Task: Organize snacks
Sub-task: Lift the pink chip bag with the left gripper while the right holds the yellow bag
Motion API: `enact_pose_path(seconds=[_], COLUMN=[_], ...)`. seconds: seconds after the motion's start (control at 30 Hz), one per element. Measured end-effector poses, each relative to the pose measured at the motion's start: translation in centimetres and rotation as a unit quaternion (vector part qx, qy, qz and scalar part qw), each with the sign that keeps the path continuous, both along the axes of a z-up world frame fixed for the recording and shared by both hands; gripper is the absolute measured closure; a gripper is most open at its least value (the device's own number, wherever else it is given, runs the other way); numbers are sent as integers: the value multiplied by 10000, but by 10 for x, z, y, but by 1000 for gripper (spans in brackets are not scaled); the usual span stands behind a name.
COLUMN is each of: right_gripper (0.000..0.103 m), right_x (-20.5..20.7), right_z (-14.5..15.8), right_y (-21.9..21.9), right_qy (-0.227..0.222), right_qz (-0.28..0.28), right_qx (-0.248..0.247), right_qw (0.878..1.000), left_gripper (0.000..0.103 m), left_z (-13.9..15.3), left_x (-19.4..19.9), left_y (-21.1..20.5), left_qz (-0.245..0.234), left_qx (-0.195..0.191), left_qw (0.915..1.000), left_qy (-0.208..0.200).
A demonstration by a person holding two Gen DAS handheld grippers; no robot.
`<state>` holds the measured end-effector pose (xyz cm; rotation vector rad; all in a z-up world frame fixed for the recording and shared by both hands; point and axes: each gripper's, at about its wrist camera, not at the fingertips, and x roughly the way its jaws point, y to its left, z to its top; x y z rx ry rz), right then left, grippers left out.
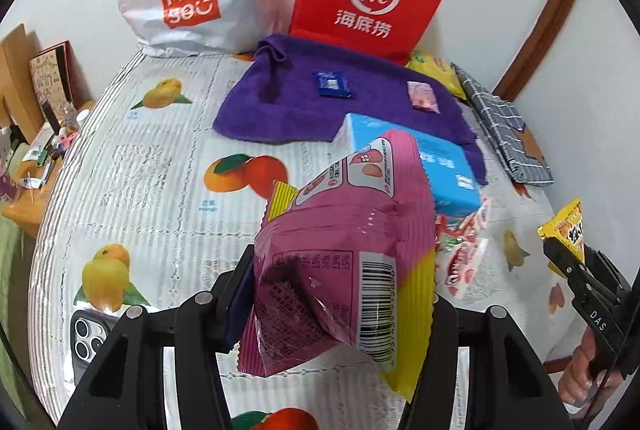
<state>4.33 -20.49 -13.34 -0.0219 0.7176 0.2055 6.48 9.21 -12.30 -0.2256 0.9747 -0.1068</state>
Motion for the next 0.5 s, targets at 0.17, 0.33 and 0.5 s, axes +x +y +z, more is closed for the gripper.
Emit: enact_pose_path(seconds=[0.17,0.33,0.5], right_gripper=[50,50,50], right_x=[2,9,18], right_z=[13,23,34], right_y=[1,0,-1], right_qy=[-108,-158,-227], right_qz=[42,53,63], right_qx=[72,141,182], right_qw=[9999,9998,9996], left_gripper=[50,50,50], left_z=[13,25,35], left_x=[2,10,18], left_y=[-12,-23,-33], left_qz=[-60,-168,-267], left_qx=[-5,-10,-16], left_qw=[10000,9998,9995], left_qy=[-63,-119,-169])
